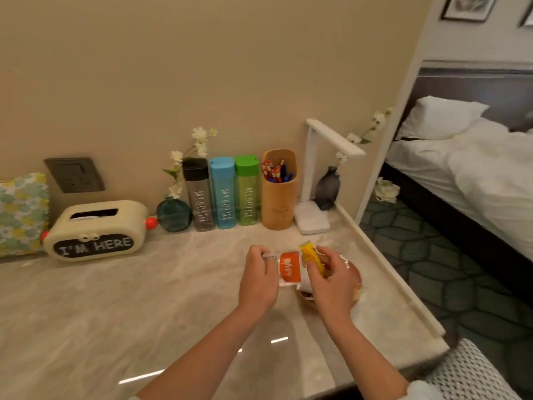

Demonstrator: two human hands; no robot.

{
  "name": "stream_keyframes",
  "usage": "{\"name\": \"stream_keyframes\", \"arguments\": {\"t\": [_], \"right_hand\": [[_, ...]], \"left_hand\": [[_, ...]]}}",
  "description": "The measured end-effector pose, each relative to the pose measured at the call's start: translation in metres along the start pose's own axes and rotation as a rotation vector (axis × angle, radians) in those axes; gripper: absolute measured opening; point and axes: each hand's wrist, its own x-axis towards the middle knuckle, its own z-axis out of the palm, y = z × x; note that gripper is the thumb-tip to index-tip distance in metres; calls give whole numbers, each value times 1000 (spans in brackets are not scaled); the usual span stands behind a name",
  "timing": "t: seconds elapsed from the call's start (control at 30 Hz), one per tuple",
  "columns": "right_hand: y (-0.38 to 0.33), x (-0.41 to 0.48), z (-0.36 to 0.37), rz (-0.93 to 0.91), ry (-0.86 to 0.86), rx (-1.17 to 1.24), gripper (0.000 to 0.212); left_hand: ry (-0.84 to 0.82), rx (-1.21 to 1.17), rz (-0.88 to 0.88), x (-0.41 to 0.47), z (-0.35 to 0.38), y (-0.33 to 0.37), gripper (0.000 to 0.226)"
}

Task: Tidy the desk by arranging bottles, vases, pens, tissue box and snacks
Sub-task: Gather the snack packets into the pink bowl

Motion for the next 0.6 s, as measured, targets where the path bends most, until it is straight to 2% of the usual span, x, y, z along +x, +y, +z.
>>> {"name": "stream_keyframes", "arguments": {"t": [0.1,0.3,0.4,0.5,0.6], "right_hand": [[16,2,-20,44,98,-63,20],[33,7,-40,32,140,-268,8],[40,9,-46,10,189,-321,3],[47,12,-53,29,239,-256,14],[52,13,-56,110,149,-144,33]], "left_hand": [[-93,-42,-9,-2,29,9,3],[-29,-161,-111,-1,59,13,5],[-47,-177,-110,-1,69,16,5],[-112,-159,-42,-1,83,16,6],[-75,122,108,0,95,10,21]]}}
